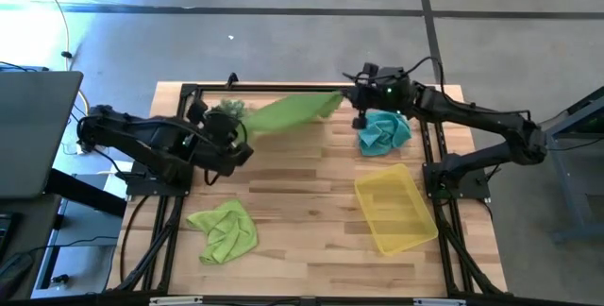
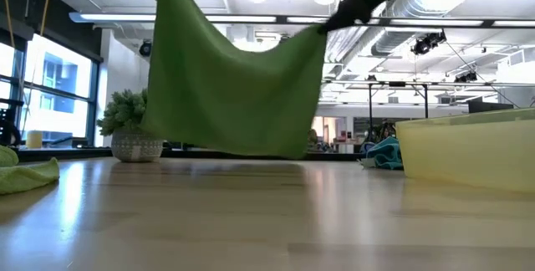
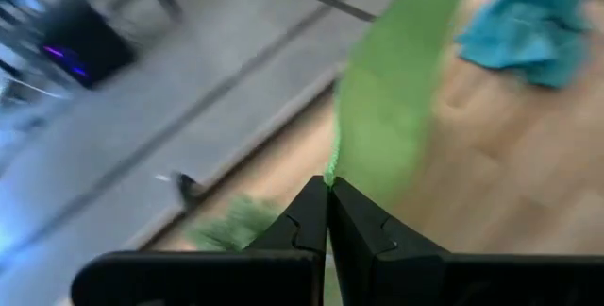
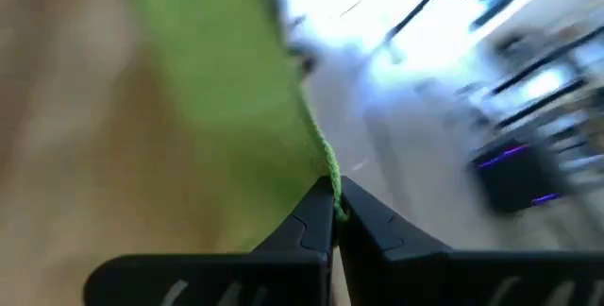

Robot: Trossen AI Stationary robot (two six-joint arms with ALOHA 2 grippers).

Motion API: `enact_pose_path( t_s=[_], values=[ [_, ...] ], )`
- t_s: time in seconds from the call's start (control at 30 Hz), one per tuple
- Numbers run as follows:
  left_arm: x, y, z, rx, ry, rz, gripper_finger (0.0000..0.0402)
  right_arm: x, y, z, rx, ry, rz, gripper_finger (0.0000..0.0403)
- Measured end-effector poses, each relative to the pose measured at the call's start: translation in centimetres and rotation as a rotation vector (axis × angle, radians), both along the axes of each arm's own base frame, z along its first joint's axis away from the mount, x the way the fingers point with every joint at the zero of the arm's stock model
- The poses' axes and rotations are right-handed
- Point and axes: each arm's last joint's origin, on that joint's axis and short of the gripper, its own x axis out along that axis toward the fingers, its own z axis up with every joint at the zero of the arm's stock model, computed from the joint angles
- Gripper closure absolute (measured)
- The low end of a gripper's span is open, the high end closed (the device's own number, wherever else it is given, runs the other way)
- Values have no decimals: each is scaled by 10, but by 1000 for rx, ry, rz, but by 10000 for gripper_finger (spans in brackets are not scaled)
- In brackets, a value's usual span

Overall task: Roll microfiber towels into tight, uniform cylinder then place into a basket
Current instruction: Fold the green cloth

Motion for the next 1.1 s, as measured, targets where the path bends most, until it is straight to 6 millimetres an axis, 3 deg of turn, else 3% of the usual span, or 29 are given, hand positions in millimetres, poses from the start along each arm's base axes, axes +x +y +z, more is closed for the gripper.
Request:
enact_pose_path(
  t_s=[0.1,0.23,0.4,0.6,0.8,1.1],
  values=[
    [12,-16,-21,-96,-6,-62,401,-5,11,-19,196,122,70,403],
    [38,-39,-64,-185,-4,-136,401,-7,31,-54,383,236,177,403],
    [66,-66,-110,-269,-11,-195,401,-11,56,-88,469,319,241,403],
    [85,-91,-150,-391,90,-241,401,-19,80,-118,498,406,299,403],
    [89,-95,-163,-374,23,-101,401,-18,79,-123,428,389,255,403],
    [69,-79,-165,-320,75,152,401,-8,57,-121,300,273,57,403]
  ],
)
